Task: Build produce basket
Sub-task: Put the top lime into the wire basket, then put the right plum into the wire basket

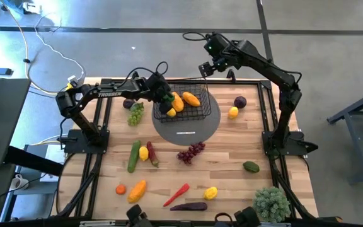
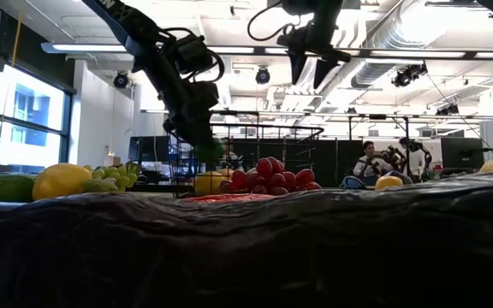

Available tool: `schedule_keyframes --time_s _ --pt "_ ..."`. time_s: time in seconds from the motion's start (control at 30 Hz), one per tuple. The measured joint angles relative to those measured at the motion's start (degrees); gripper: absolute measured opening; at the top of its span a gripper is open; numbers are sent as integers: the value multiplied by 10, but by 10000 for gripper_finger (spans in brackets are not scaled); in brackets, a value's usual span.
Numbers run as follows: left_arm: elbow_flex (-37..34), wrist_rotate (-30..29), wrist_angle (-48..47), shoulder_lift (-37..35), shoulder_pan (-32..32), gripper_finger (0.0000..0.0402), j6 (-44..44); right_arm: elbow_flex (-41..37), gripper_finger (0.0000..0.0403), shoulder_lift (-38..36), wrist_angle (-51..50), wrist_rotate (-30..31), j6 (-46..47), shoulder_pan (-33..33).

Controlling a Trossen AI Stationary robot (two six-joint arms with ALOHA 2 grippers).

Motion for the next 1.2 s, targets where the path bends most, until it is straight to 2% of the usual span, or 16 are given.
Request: schedule_keyframes --time_s 0.37,0.63,0.9,1.2 --pt "47 -14 -29 0 0 236 0 0 288 -5 -40 65 -12 0" --pt "117 -10 -105 -1 0 236 26 0 288 -12 -98 115 -33 -2" --pt "148 -21 -138 -40 3 237 59 -44 288 -13 -152 139 -8 -5" --pt "148 -38 -150 -66 32 237 75 -123 288 -33 -166 130 17 -5"
